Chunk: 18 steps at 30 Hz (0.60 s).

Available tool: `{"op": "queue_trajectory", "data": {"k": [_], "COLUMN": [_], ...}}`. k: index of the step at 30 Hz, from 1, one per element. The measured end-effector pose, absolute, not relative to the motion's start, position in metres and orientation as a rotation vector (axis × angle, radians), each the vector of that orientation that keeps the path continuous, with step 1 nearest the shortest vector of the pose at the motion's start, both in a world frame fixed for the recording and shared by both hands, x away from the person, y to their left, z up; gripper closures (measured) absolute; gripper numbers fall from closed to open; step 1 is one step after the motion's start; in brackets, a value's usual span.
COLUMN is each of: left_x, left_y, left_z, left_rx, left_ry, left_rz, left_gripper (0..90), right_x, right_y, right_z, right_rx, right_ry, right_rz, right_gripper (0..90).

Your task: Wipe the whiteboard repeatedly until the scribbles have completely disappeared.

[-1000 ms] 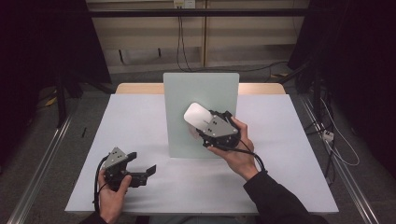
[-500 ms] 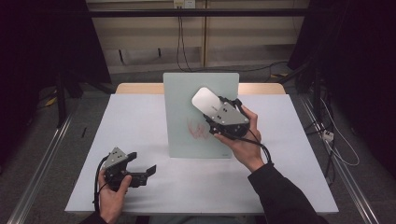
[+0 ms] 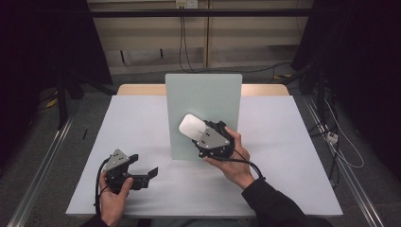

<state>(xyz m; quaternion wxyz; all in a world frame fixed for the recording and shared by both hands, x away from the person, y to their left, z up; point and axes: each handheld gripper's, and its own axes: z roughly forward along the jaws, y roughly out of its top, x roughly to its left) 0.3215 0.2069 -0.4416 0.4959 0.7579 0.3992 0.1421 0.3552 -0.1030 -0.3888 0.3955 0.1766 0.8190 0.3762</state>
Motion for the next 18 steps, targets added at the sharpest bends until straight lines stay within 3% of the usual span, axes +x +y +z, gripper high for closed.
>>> {"op": "queue_trajectory", "data": {"k": [9, 18], "left_x": [0.322, 0.322], "left_y": [0.206, 0.205], "left_z": [-0.442, -0.442], "left_rx": [1.839, 1.838], "left_ry": [0.965, 0.965], "left_rz": [0.342, 0.34], "left_gripper": [4.4, 4.4], "right_x": [0.349, 0.354], "right_y": [-0.099, -0.111], "right_z": [-0.407, -0.386], "right_rx": [0.417, 0.458], "right_ry": [2.158, 2.076], "right_rz": [0.932, 0.936], "right_gripper": [31.7, 31.7]}}
